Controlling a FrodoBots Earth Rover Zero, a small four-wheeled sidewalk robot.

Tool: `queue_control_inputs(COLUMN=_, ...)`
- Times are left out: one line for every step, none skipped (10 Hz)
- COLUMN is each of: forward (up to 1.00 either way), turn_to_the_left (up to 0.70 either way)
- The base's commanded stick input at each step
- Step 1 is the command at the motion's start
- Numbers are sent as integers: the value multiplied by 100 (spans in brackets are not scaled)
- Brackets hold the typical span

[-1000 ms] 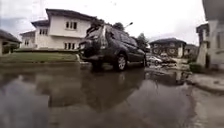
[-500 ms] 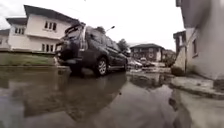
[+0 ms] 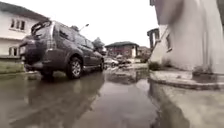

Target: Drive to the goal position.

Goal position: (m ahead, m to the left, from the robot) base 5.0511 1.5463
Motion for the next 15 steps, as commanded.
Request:
queue_control_inputs(forward=70, turn_to_the_left=0)
queue_control_inputs(forward=70, turn_to_the_left=0)
queue_control_inputs(forward=70, turn_to_the_left=0)
queue_control_inputs(forward=70, turn_to_the_left=0)
queue_control_inputs(forward=70, turn_to_the_left=0)
queue_control_inputs(forward=70, turn_to_the_left=0)
queue_control_inputs(forward=70, turn_to_the_left=0)
queue_control_inputs(forward=70, turn_to_the_left=0)
queue_control_inputs(forward=70, turn_to_the_left=0)
queue_control_inputs(forward=70, turn_to_the_left=0)
queue_control_inputs(forward=70, turn_to_the_left=0)
queue_control_inputs(forward=70, turn_to_the_left=0)
queue_control_inputs(forward=70, turn_to_the_left=0)
queue_control_inputs(forward=70, turn_to_the_left=11)
queue_control_inputs(forward=70, turn_to_the_left=22)
